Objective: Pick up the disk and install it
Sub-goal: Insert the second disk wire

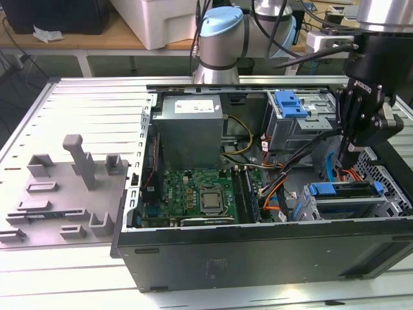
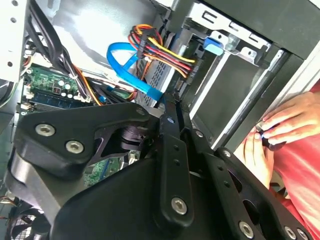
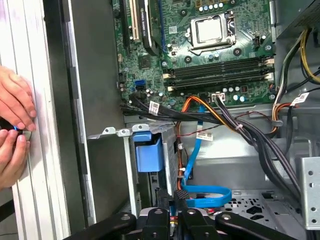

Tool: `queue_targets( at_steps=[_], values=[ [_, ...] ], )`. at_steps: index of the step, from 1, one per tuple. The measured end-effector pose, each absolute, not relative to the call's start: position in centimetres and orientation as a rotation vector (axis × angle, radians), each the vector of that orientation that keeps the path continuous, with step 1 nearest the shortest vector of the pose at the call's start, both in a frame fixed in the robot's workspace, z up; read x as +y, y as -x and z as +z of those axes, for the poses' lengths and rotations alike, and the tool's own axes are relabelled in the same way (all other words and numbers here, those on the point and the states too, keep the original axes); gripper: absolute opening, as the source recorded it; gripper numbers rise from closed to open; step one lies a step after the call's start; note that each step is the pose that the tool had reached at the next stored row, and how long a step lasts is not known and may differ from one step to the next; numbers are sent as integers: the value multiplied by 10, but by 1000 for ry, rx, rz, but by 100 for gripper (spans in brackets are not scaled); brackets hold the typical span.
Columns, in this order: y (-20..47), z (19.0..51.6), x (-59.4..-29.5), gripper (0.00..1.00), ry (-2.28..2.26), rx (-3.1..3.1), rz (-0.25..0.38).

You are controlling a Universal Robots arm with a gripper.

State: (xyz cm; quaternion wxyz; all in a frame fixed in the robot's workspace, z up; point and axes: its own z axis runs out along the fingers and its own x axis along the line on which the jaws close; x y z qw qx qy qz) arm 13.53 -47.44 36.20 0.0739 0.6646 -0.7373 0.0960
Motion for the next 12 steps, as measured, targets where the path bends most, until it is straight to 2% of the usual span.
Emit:
queue_targets(
  at_steps=[12],
  values=[
    [-140,361,-489,16,-2010,-2224,211]
  ],
)
